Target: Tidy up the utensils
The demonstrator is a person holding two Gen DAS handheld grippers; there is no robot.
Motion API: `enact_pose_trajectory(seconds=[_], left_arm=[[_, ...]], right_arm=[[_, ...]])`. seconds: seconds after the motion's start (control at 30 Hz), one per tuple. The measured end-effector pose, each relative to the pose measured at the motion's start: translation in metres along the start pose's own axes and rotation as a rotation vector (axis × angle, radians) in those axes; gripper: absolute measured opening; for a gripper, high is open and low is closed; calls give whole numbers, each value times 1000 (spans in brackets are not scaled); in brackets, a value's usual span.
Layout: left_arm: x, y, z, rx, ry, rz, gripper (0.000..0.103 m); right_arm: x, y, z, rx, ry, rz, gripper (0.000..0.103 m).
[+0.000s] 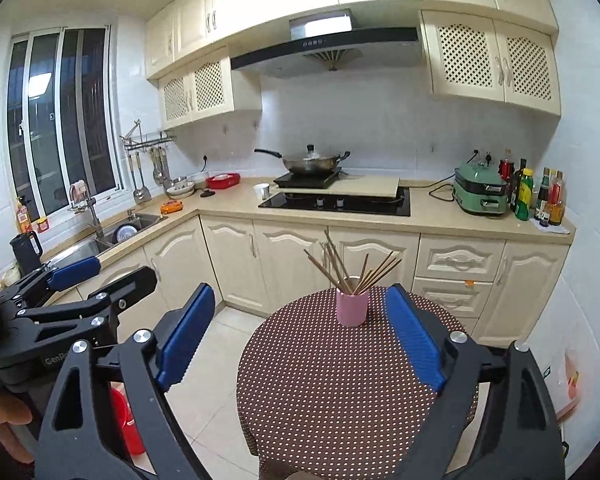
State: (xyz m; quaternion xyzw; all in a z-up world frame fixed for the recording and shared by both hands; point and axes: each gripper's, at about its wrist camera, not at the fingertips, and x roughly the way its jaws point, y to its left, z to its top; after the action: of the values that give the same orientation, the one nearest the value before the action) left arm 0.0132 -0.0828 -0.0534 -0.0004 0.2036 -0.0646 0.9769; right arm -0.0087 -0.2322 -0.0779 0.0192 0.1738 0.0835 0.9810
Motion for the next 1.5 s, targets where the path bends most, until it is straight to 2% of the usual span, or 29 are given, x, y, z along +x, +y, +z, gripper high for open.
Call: enact_pose_trajectory(seconds=[0.27, 0.7, 1.13, 1.5], left_arm=[[-26, -12, 1, 15, -20, 30, 93], [-61, -20, 9, 41, -102, 87, 95], [-71, -19, 12, 46, -130, 125, 96], [-71, -16, 12, 41, -126, 122, 96]], right_arm=[[-21, -3, 4, -16, -50, 36, 90], [-44, -1, 11, -39, -112, 56, 93], [-47, 4, 13, -47, -127, 62, 94], [-47, 7, 14, -46, -124, 65, 94]])
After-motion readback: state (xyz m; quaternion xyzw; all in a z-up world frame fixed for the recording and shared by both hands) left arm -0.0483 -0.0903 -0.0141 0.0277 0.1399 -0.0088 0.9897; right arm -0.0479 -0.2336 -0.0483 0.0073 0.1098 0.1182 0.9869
